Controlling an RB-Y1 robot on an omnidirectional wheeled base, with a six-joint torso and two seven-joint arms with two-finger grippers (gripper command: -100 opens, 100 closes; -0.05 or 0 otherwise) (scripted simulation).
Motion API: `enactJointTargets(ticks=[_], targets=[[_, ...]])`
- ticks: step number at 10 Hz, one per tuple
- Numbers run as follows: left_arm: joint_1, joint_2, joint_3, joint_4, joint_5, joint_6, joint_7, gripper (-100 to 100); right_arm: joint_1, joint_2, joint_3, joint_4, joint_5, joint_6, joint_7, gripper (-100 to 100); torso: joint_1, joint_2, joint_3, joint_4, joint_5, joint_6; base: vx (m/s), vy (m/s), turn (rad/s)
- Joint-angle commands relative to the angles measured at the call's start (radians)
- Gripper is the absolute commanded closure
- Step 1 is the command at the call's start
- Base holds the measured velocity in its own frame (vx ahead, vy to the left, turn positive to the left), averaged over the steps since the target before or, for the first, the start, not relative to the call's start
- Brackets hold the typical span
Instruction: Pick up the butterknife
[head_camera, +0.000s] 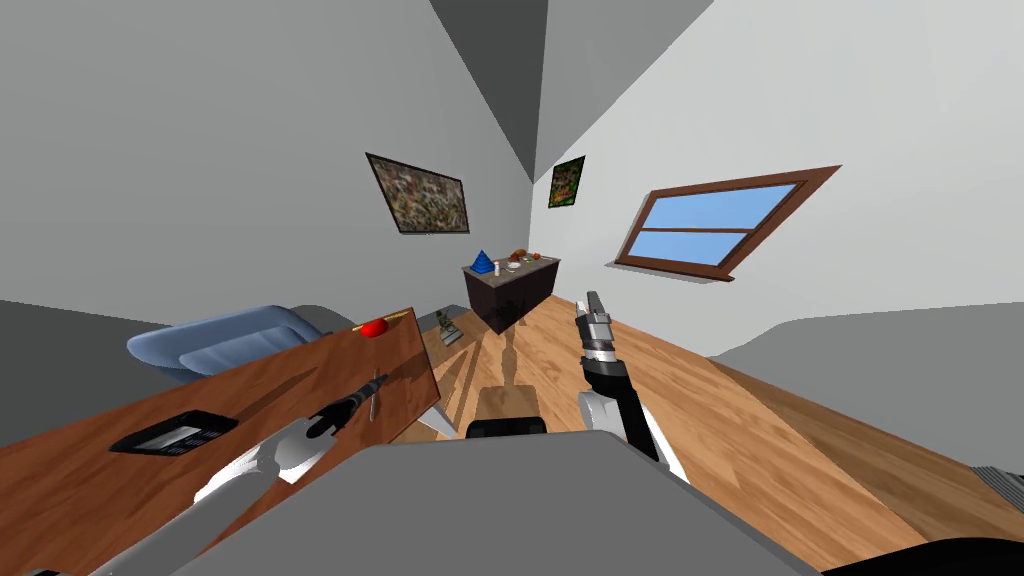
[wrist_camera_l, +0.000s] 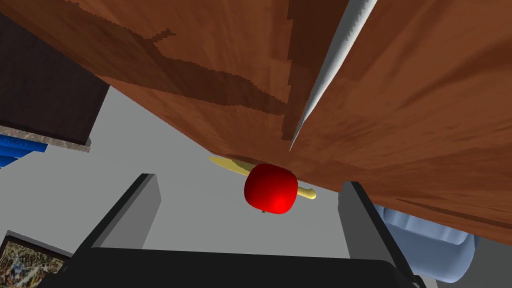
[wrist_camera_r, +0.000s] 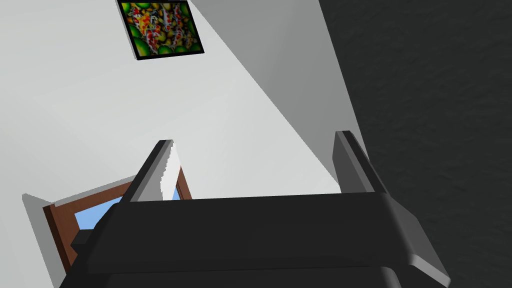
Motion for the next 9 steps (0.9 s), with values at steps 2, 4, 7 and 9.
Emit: enactJointTargets(ticks=[2,4,7,9], targets=[[-0.007,0.009,-0.014,0.057,-0.014,0.032,-0.002,-100,0.000,0.000,0.000,0.000,0.000,0.000,0.000,0,0.000,0.000,0.000,0.000,0.000,0.000,0.013,-0.010,-0.081],[-0.014,0.009,-0.021,0.101,-0.023,0.045,-0.003,-100,0.000,0.000,0.000,0.000,0.000,0.000,0.000,0,0.000,0.001,0.000,0.000,0.000,0.000,0.009,-0.007,-0.097],[-0.023,0.006,-0.035,0.159,-0.037,0.066,-0.006,-100,0.000,0.000,0.000,0.000,0.000,0.000,0.000,0,0.000,0.001,0.000,0.000,0.000,0.000,0.011,-0.006,-0.122],[-0.026,0.003,-0.042,0.183,-0.043,0.075,-0.007,-100,0.000,0.000,0.000,0.000,0.000,0.000,0.000,0,0.001,0.001,0.000,0.000,0.000,-0.001,0.009,-0.003,-0.057]])
